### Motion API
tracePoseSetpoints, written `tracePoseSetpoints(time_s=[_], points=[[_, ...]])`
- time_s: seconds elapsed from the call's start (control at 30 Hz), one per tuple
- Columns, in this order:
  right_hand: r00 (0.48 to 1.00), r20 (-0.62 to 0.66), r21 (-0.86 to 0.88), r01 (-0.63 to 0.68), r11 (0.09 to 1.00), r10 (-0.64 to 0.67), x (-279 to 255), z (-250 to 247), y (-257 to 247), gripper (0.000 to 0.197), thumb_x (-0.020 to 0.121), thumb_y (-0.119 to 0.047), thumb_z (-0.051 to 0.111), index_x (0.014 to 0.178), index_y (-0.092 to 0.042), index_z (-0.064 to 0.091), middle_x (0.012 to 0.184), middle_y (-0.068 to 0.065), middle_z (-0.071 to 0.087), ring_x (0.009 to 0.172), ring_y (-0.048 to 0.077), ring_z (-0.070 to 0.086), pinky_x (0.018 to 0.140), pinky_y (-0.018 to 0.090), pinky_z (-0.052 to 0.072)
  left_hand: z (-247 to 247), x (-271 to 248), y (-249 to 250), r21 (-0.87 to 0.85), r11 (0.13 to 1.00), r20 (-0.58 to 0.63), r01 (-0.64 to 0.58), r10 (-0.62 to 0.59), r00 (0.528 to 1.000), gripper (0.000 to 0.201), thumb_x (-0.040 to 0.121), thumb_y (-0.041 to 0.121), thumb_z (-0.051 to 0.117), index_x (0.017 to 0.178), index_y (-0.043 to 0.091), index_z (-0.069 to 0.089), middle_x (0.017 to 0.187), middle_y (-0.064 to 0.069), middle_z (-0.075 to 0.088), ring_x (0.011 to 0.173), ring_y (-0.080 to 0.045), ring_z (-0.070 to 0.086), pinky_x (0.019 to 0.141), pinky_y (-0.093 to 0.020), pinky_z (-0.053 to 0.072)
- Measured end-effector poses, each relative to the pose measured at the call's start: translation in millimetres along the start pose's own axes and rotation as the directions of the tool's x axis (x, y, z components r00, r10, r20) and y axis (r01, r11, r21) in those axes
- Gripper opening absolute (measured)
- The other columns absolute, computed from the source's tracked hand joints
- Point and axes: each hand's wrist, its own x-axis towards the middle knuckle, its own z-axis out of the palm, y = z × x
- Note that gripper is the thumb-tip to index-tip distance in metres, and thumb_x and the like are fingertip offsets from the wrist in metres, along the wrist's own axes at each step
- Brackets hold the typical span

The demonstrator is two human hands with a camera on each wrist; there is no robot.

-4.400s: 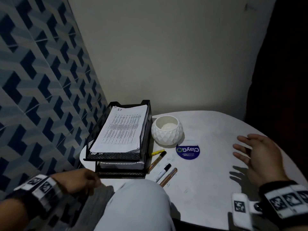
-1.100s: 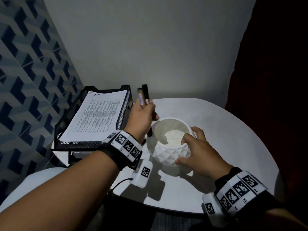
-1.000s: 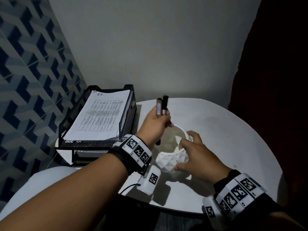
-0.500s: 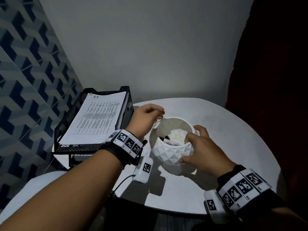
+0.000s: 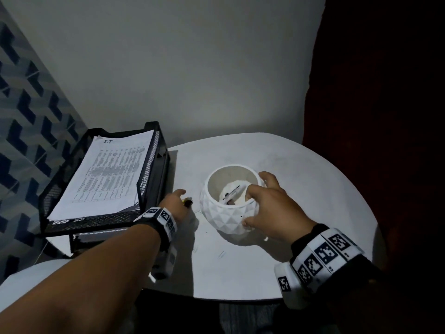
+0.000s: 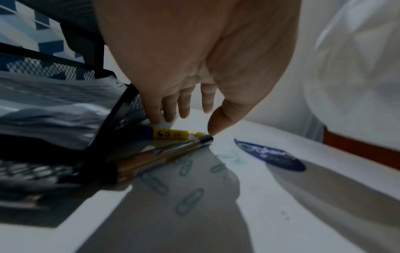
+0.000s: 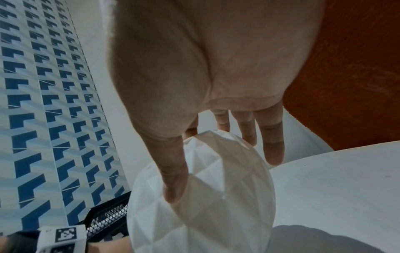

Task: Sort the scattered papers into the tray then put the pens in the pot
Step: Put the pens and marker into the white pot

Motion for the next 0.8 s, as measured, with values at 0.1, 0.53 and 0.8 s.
tracePoseSetpoints(time_s=[0.1,0.53,0.8], points=[[1.000,0.009,0.003,-0.002,1.000,0.002,0.7,0.9,3.6,0.043,0.074,-0.035,0.086,0.095,-0.039,0.048,0.161,-0.007,0.015,0.133,0.026,0.045,0.099,0.034,0.046,7.2,4.7,-10.5,0.100,0.995,0.041,-0.001,-0.003,0.999,0.065,0.092,0.040,0.062,0.149,0.018,0.041,0.142,-0.017,0.054,0.128,-0.033,0.055,0.106,-0.036,0.043],[1.000,0.010,0.033,0.020,0.999,-0.021,6.1,12.3,6.7,0.041,0.073,-0.035,0.085,0.102,-0.028,0.056,0.159,-0.017,0.010,0.133,0.023,0.040,0.098,0.037,0.049,23.7,-12.5,-10.6,0.369,0.920,0.124,-0.134,0.094,0.988,0.042,0.094,0.035,0.052,0.134,0.023,0.048,0.120,-0.015,0.052,0.111,-0.039,0.060,0.092,-0.044,0.052],[0.998,0.037,-0.026,0.044,0.999,-0.043,0.5,15.7,5.9,0.040,0.075,-0.035,0.084,0.103,-0.030,0.055,0.161,-0.015,0.008,0.133,0.022,0.041,0.093,0.033,0.049,16.3,-13.6,-1.3,-0.051,0.996,-0.050,-0.070,0.068,0.996,0.031,0.090,0.028,0.058,0.119,0.018,0.055,0.107,-0.013,0.068,0.101,-0.035,0.067,0.082,-0.033,0.050]])
